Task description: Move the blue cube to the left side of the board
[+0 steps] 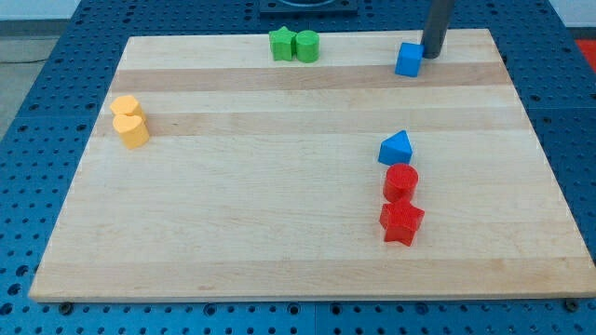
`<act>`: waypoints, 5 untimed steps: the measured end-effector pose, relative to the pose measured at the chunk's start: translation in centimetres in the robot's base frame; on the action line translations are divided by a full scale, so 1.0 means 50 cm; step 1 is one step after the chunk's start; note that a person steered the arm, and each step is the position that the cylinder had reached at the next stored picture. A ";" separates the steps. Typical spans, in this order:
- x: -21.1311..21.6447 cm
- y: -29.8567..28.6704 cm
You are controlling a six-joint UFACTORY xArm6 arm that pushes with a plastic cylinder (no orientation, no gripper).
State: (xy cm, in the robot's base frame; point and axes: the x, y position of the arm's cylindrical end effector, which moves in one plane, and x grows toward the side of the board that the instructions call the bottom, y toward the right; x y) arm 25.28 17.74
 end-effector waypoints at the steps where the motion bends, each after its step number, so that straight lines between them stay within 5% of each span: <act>1: 0.006 -0.046; 5: 0.040 -0.121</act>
